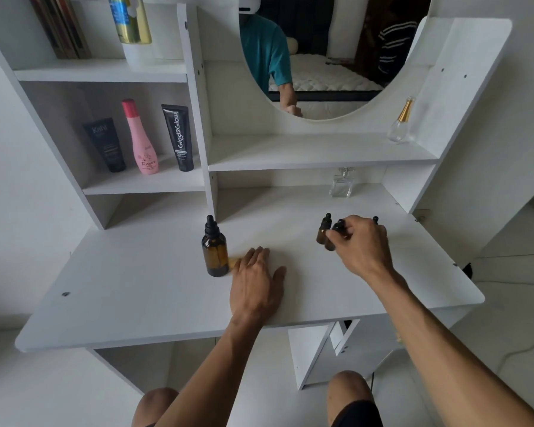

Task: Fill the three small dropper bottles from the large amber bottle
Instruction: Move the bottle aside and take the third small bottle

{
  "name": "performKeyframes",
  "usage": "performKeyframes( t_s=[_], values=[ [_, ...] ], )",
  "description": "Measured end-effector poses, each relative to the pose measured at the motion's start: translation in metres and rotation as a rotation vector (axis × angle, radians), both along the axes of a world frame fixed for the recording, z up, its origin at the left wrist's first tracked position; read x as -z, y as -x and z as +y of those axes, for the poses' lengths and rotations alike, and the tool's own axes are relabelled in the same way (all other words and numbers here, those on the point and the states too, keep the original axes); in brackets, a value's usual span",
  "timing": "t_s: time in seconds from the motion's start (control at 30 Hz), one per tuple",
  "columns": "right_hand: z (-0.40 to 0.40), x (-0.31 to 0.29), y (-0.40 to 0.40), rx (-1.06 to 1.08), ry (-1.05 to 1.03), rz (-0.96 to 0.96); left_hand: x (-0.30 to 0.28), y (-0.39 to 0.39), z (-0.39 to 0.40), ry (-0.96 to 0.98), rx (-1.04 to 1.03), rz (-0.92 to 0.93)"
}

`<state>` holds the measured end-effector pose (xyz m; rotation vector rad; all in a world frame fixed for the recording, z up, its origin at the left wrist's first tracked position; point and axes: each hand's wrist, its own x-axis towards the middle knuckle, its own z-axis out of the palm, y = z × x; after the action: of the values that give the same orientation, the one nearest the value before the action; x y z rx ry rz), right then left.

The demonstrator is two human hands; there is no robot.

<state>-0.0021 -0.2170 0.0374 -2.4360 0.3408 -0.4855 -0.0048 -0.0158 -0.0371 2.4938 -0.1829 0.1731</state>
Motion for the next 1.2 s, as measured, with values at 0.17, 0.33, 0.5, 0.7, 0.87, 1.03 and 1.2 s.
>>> performKeyframes(
  t_s=[0.17, 0.33, 0.5, 0.7, 0.87, 1.03, 1.2],
  values=[
    [-0.024, 0.011, -0.006, 0.074, 0.004, 0.080, 0.003, -0.001, -0.002, -0.080, 0.011, -0.009],
    [-0.023, 0.012, -0.014, 0.069, 0.032, 0.082, 0.002, 0.000, -0.001, -0.080, 0.008, -0.012],
    [-0.021, 0.014, -0.022, 0.063, 0.047, 0.131, 0.001, 0.000, -0.001, -0.077, 0.006, 0.000],
    [-0.018, 0.013, -0.022, 0.064, 0.088, 0.147, 0.002, 0.001, -0.001, -0.078, 0.002, 0.002],
    [-0.013, -0.001, -0.015, 0.060, 0.133, 0.098, 0.001, 0.002, -0.001, -0.080, 0.005, -0.004],
    [0.004, -0.026, -0.018, 0.019, 0.491, 0.039, 0.002, 0.001, -0.001, -0.090, 0.005, -0.008],
    [0.013, -0.023, -0.033, -0.041, 0.708, 0.189, 0.000, 0.002, -0.001, -0.083, 0.008, -0.011]
  ],
)
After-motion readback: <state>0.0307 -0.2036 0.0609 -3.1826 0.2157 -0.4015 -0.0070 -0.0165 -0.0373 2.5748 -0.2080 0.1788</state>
